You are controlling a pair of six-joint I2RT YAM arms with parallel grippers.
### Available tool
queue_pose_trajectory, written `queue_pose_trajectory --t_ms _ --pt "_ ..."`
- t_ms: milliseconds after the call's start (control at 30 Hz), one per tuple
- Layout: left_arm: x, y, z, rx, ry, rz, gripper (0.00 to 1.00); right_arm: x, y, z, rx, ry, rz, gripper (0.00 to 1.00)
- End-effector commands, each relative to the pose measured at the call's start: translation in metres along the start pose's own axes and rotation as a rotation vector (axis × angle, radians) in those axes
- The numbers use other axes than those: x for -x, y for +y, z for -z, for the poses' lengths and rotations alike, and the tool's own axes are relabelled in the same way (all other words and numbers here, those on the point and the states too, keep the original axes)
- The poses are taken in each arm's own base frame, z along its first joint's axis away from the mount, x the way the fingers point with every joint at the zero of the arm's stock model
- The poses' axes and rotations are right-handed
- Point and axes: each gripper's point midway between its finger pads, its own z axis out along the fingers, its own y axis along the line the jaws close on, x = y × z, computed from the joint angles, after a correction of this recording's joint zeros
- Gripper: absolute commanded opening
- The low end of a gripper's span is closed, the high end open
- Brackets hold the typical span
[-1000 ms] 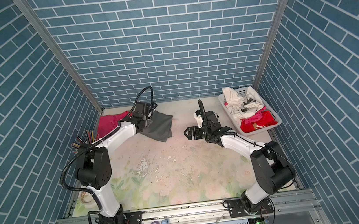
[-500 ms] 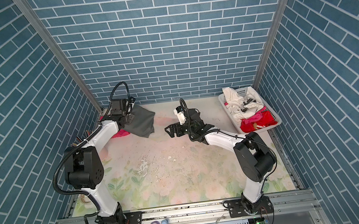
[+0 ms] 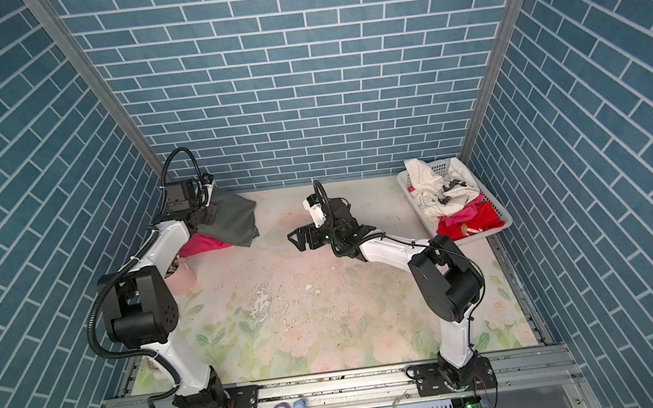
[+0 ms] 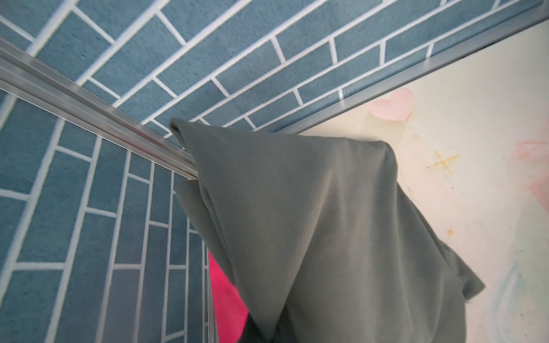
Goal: Fold and stack the t-shirts
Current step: 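Lift the grey bundle with the left gripper and carry it toward the pink shirt, then lower the grey bundle onto the folded pink shirt with the left gripper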
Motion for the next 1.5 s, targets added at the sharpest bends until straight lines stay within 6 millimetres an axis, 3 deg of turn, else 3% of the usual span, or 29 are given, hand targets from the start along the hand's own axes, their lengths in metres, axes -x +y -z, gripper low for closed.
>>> queue_pose_trajectory --t_ms 0,333,767,1067,1267,1467 --pt "0.014 0.013 0.014 -0.002 -0.076 0.027 0.00 0.000 0.005 -0.005 0.018 0.011 -0.011 0.98" --pt "0.002 0.040 0.005 -0.036 -0.121 0.127 0.00 -0.005 0.012 -0.014 0.038 0.034 -0.042 0.98" --pt "-0.028 0.059 -0.018 -0.046 -0.084 0.190 0.00 -0.010 0.014 -0.025 0.046 0.072 -0.056 0.98" --pt "-0.038 0.060 -0.042 -0.066 -0.059 0.215 0.00 -0.019 0.014 -0.026 0.041 0.092 -0.077 0.98" --pt "-0.041 0.069 -0.039 -0.009 -0.046 0.213 0.00 -0.024 0.016 -0.027 0.048 0.101 -0.088 0.98" --pt "-0.030 0.073 -0.023 -0.014 -0.103 0.226 0.00 -0.024 0.017 -0.029 0.049 0.100 -0.092 0.98"
